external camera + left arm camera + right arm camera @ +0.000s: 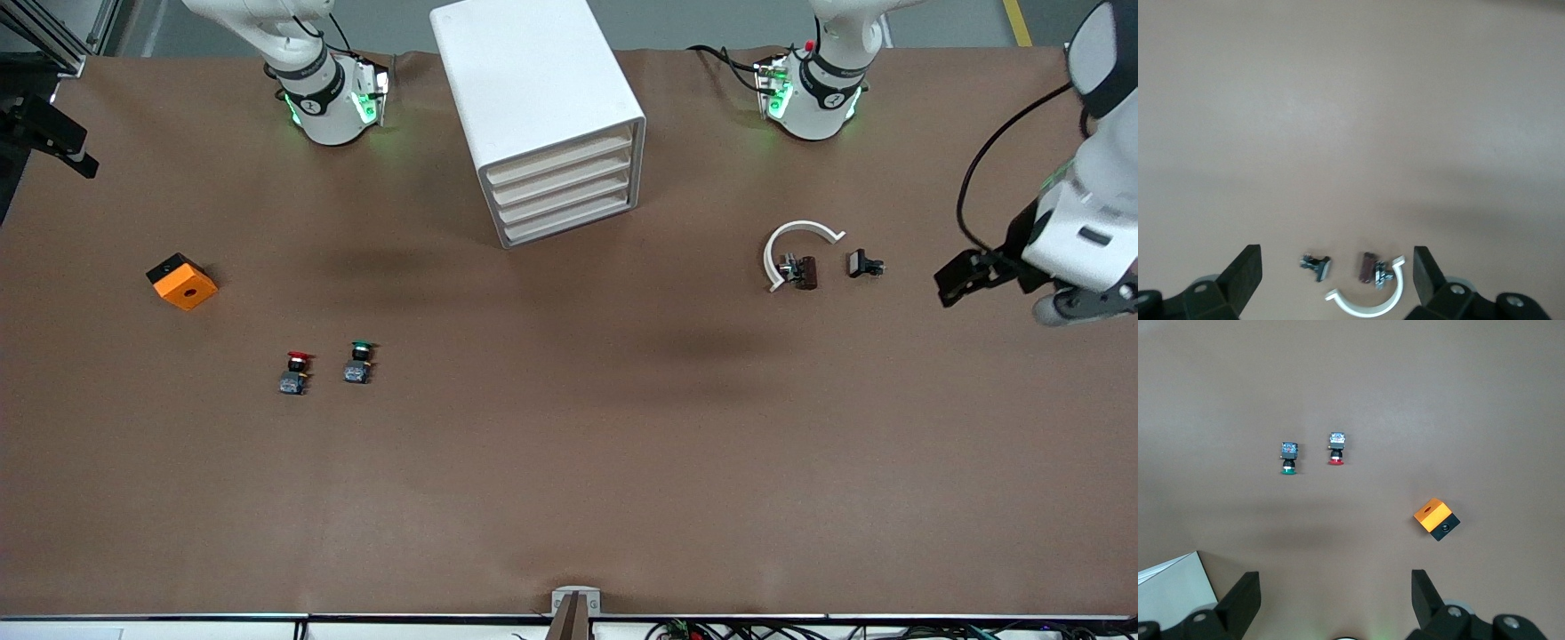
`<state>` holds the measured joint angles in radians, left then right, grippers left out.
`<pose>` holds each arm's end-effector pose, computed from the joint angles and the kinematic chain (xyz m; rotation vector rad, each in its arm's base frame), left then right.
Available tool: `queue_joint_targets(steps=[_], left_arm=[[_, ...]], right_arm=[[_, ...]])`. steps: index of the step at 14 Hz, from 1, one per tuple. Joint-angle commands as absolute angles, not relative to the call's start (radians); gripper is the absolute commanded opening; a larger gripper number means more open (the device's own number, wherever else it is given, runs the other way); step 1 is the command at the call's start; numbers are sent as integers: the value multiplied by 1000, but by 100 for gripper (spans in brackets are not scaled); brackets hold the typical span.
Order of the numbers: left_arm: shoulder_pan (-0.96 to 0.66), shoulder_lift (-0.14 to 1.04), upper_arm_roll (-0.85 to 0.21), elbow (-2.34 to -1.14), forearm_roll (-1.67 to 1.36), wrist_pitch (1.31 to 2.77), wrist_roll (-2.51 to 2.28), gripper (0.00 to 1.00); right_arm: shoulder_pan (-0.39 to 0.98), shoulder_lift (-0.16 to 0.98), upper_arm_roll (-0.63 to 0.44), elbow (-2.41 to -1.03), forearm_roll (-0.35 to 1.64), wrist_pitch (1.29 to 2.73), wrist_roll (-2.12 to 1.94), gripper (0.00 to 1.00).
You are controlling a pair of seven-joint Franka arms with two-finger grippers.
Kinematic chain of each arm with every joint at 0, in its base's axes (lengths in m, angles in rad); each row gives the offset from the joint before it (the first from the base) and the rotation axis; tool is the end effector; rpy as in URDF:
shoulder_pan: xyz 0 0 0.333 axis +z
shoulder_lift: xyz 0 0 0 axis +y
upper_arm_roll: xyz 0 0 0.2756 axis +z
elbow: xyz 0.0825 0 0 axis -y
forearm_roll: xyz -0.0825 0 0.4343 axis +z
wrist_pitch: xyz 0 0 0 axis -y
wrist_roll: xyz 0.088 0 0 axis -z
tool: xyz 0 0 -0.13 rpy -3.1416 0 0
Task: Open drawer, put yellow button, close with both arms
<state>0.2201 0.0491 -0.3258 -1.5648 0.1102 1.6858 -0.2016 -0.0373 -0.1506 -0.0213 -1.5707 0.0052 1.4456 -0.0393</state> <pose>0.6282 -0.0499 0.5467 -3.0540 -0.1349 -0.1346 0.5476 -0.0322 0.6369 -3.1341 0.0288 -0.0405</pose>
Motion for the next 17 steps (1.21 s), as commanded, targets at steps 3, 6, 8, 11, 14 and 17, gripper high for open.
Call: queue_joint_targets(steps=[3,6,8,11,14,17], left_arm=[[-18,-135,-26,-1702,-3,1618,-121,100],[-47,-211,-17,-1778,-12,1620,-129,100],[-55,-235,-18,-1807,-11,1618,-155,100],[-57,-236,-37,-1806,0,1612,-160,100],[-57,-230,-54,-1798,27,1612,-158,100],[-52,-193,-54,-1737,38,1611,-144,100]], right_arm=[[-49,-176,-12,-1594,3,1454,-40,100],[-49,-179,-12,-1597,8,1440,29,100],[-49,-181,-12,-1597,9,1439,32,100],[-49,-181,-12,-1598,12,1436,26,100],[-52,-184,-14,-1600,32,1430,12,100],[-54,-184,-15,-1600,34,1428,-21,100]])
